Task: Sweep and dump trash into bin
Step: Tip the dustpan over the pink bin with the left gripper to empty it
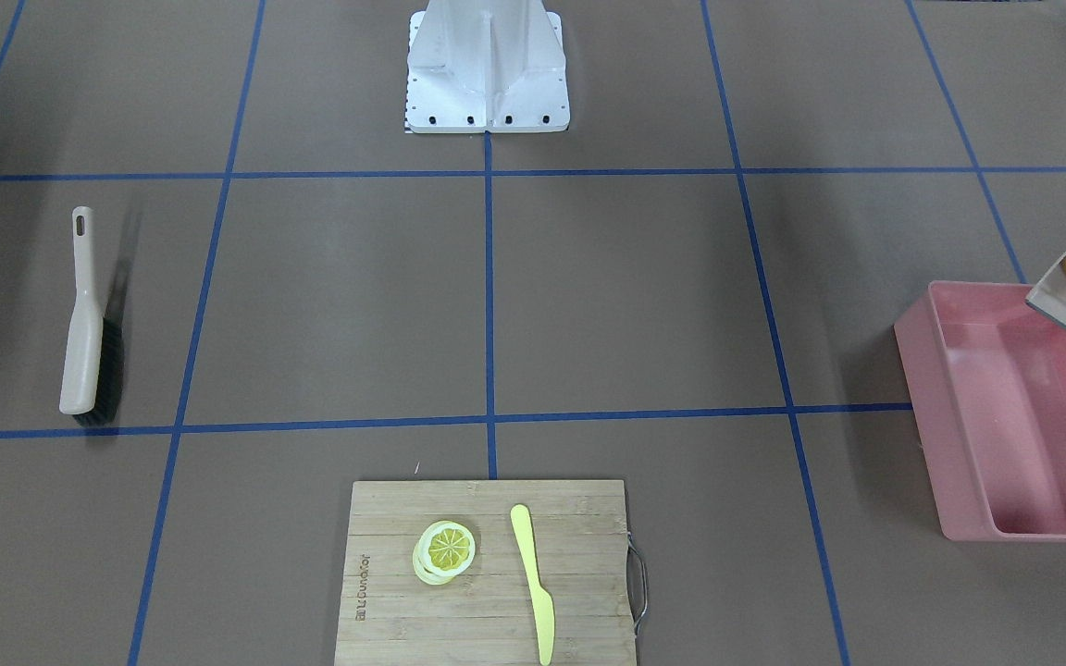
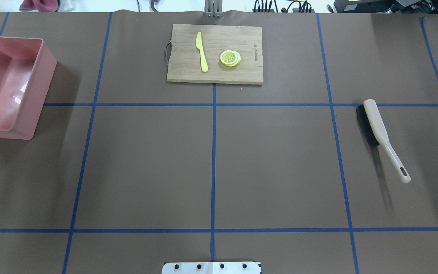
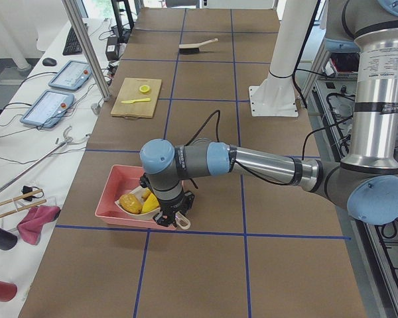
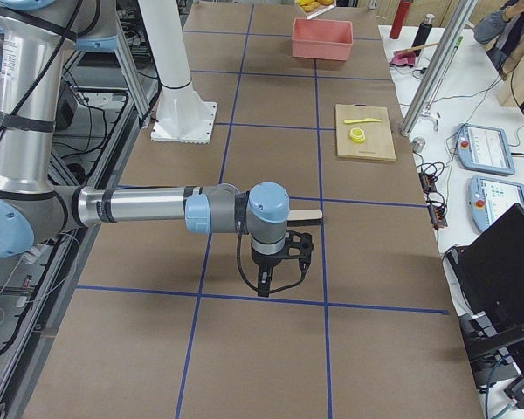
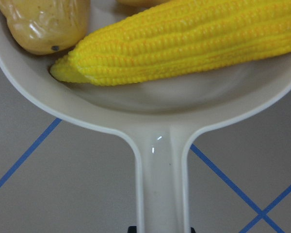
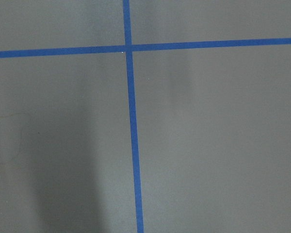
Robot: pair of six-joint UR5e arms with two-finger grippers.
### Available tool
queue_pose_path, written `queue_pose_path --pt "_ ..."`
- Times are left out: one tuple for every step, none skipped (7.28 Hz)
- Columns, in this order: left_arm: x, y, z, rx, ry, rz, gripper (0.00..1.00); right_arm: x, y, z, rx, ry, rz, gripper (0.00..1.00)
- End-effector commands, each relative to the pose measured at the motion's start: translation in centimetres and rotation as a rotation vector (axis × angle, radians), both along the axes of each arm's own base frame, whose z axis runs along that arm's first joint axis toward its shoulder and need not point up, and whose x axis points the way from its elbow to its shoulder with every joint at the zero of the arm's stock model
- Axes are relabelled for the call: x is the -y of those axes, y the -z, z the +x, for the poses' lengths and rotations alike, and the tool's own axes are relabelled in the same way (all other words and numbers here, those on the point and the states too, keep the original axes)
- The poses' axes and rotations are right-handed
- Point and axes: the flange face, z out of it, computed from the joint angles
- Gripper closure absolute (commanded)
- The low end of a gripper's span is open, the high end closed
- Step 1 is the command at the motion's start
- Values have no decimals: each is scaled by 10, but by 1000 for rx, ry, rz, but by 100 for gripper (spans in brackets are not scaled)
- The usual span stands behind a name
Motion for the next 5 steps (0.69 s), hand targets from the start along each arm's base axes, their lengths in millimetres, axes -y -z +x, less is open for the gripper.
queue_pose_path --pt "10 -8 2 96 -41 -14 100 2 20 -1 15 2 40 0" --pt "13 -3 5 146 -65 -4 100 2 20 -1 12 3 42 0" --pt "30 24 15 165 -89 43 100 3 21 -1 9 3 43 0" --pt "47 44 32 200 -133 50 100 2 19 0 7 3 40 0" --pt "59 57 33 307 -168 81 100 1 19 0 7 3 40 0"
